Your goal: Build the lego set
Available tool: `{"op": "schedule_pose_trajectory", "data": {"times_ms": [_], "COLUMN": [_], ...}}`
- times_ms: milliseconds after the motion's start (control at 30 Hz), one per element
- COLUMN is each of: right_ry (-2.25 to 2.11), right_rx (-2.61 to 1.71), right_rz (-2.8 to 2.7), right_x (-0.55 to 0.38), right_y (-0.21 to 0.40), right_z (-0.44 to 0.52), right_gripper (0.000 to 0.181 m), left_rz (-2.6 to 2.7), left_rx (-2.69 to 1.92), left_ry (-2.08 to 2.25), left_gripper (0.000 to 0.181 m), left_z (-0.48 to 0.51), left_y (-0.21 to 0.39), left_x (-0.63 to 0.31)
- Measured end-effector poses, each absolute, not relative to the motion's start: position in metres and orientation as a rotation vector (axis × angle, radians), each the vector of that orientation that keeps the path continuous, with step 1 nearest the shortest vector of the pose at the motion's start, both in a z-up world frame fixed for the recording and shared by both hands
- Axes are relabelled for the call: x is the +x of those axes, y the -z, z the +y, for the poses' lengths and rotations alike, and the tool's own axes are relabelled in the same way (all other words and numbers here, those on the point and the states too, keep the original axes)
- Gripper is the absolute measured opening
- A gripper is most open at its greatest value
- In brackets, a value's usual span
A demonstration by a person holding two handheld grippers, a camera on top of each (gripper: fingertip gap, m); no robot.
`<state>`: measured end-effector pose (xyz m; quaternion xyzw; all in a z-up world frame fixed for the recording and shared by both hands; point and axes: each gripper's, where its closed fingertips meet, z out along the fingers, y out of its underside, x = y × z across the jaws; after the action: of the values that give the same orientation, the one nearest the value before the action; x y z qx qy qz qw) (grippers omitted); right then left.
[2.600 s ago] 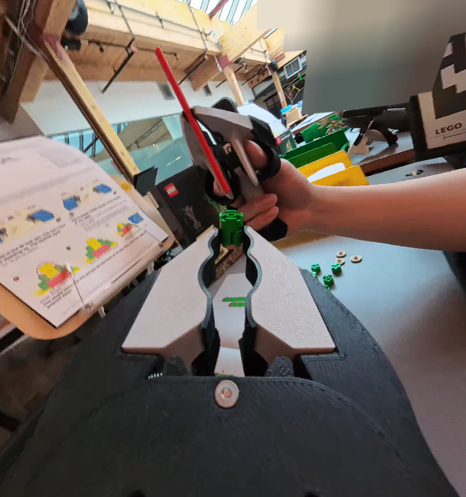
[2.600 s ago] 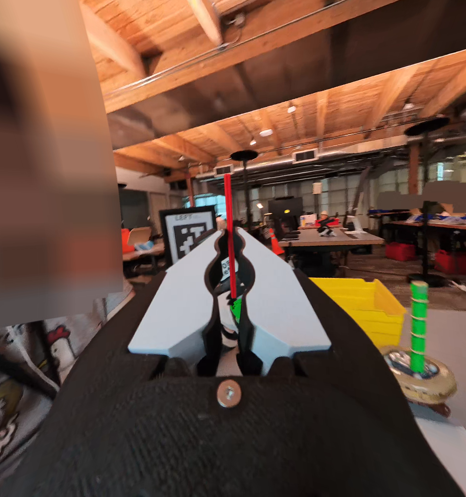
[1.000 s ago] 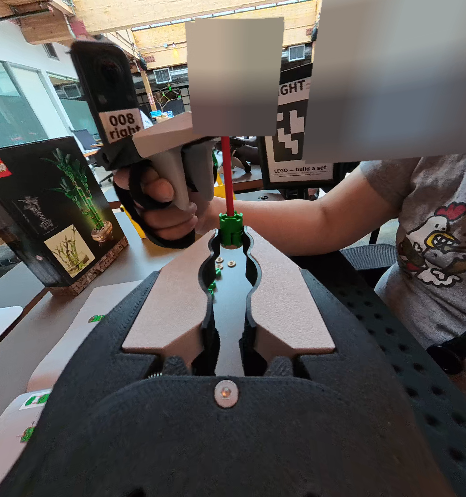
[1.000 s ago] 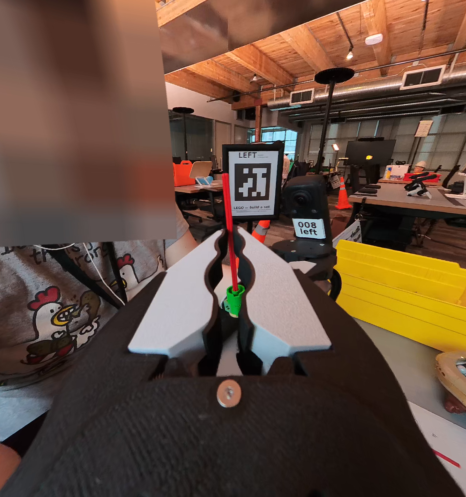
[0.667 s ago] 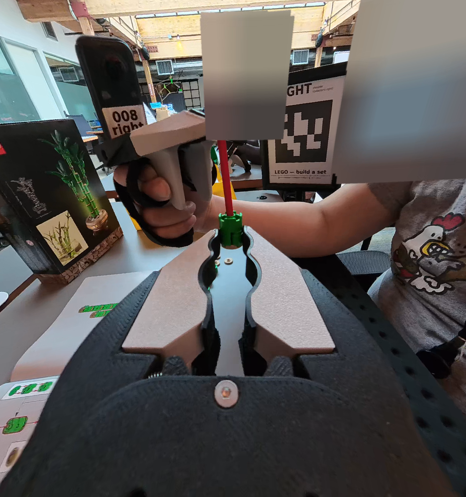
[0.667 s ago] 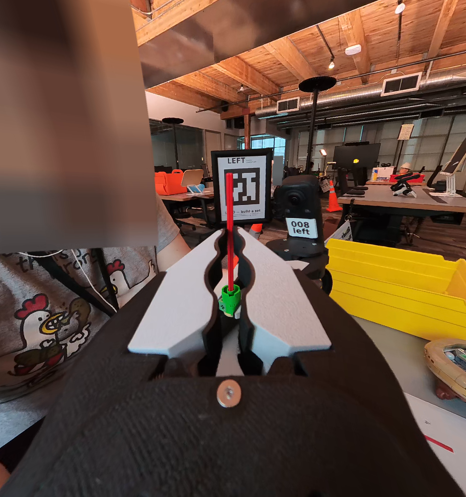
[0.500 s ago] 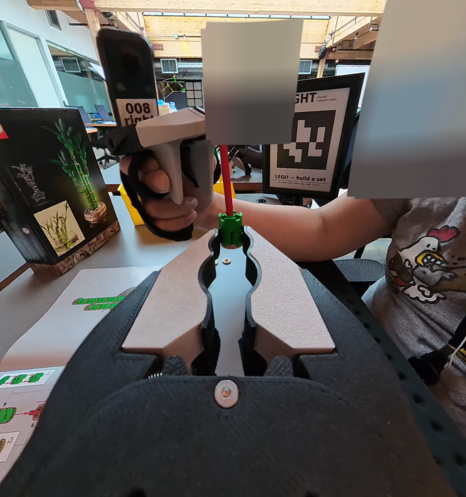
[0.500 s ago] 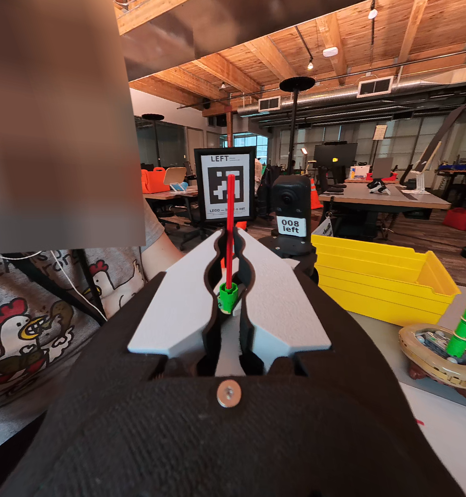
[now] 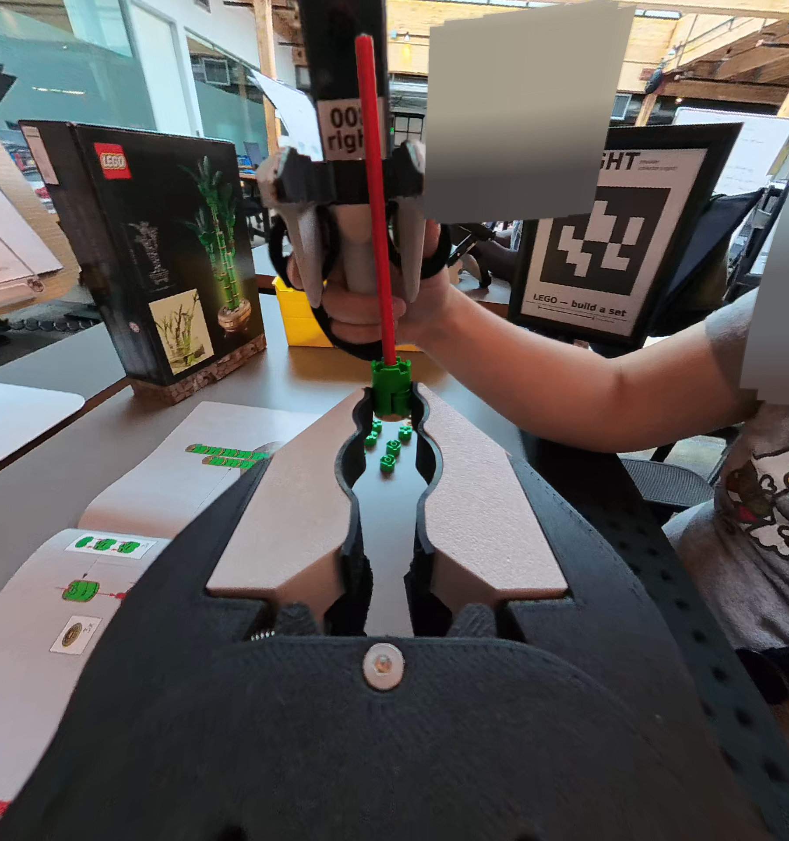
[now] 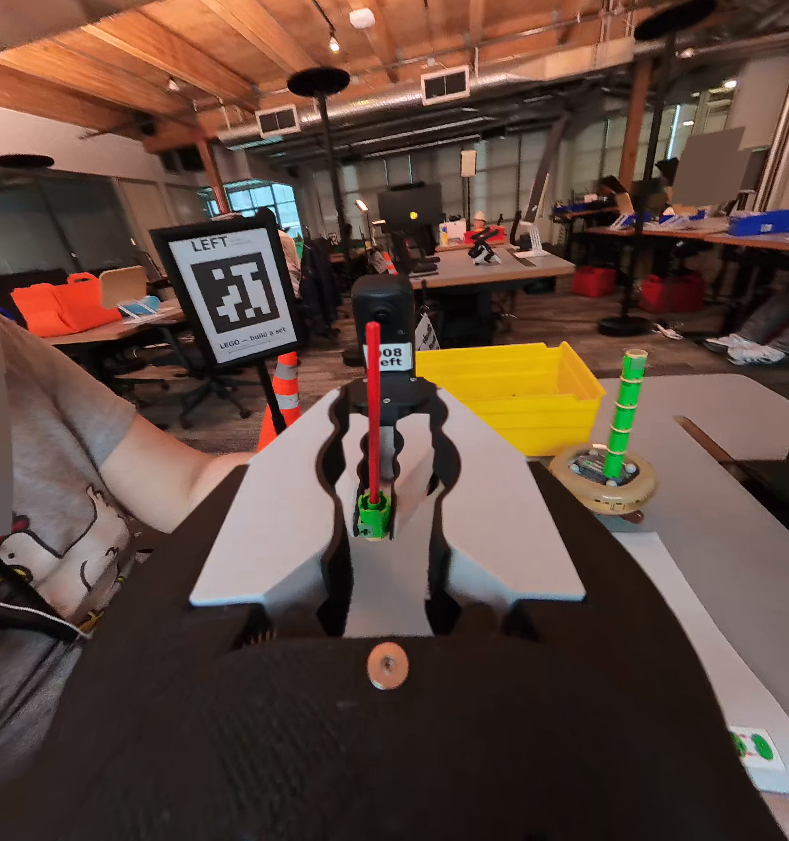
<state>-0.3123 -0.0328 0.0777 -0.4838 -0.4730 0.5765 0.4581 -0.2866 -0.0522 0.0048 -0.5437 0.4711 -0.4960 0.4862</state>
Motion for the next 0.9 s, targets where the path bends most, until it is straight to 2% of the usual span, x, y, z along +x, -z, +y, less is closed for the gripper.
{"op": "schedule_pose_trajectory", "data": {"times_ms": [67, 133, 900], "right_ry": [-1.419, -1.446, -1.429], "right_rx": [-1.226, -1.226, -1.290], "right_rz": [-1.147, -1.130, -1.093], "right_x": [-0.314, -0.314, -0.314], "right_y": [-0.075, -0.075, -0.065], "right_z": [-0.028, -0.027, -0.014], "right_gripper": [0.023, 0.002, 0.002], "left_rz": [1.124, 1.100, 1.070], "left_rx": [-1.349, -1.369, -1.462], "left_ry": [1.203, 1.200, 1.173], "left_gripper": [0.014, 0.014, 0.013], "left_z": [-0.047, -0.043, -0.032], "left_y": [-0.003, -0.003, 0.005], "left_x": [-0.288, -0.290, -0.290]}}
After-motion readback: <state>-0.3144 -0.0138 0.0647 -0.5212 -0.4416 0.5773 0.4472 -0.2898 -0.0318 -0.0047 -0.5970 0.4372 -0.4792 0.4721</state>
